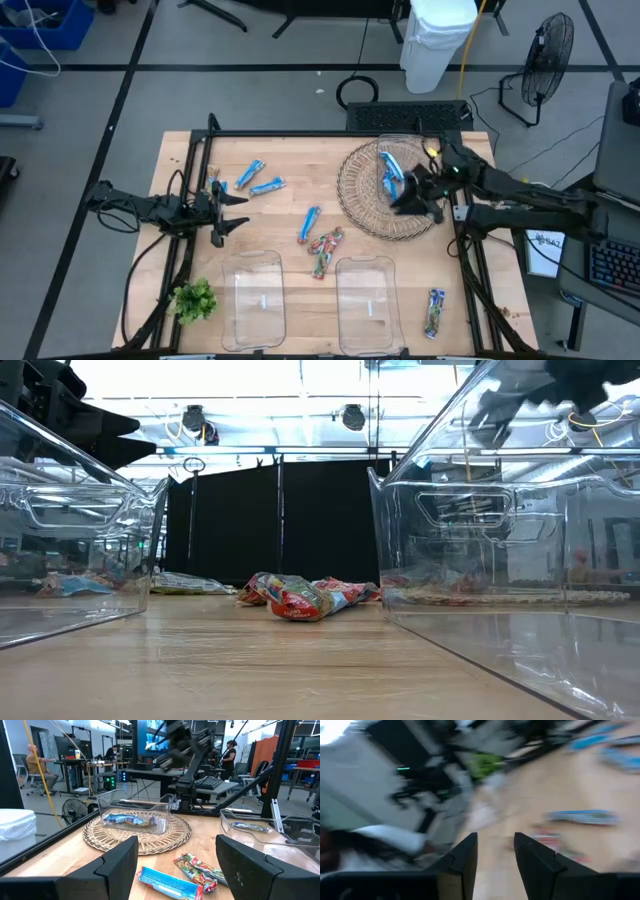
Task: Pick and place Granola Bars by type
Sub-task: Put the blue granola bar into the top transparent bin
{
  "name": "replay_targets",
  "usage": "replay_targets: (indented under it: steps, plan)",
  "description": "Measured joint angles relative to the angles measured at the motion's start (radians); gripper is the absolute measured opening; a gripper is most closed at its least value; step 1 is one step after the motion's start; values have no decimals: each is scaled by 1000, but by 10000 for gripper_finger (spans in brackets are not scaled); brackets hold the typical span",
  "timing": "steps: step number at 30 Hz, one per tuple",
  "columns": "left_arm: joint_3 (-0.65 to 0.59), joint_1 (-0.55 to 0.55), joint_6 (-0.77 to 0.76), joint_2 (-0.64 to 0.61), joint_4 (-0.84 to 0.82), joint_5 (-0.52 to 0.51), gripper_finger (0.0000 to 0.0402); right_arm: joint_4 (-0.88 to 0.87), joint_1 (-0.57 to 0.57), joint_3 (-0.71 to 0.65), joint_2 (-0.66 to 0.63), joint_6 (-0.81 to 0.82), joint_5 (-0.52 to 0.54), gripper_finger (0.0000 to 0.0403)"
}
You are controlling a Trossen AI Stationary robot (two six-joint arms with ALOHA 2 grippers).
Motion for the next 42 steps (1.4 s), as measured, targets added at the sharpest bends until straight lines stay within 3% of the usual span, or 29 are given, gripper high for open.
replay_targets:
  steps: [3, 8, 14, 19, 24, 29, 35, 42]
  plan:
    - [0, 0, 0, 0, 0, 0, 267, 28, 166, 0, -54, 107, 20, 116]
    - [0, 0, 0, 0, 0, 0, 267, 30, 507, 0, -74, 220, 274, 116]
    - [0, 0, 0, 0, 0, 0, 267, 30, 915, 0, 27, 429, 624, 116]
    - [0, 0, 0, 0, 0, 0, 267, 72, 1131, 0, 177, 718, 818, 116]
    - [0, 0, 0, 0, 0, 0, 267, 216, 1228, 0, 356, 990, 841, 92]
    - [0, 0, 0, 0, 0, 0, 267, 252, 1307, 0, 505, 1173, 838, 19]
    - [0, 0, 0, 0, 0, 0, 267, 120, 1360, 0, 600, 1299, 823, 2]
    - [0, 0, 0, 0, 0, 0, 267, -62, 1371, 0, 612, 1461, 674, 0]
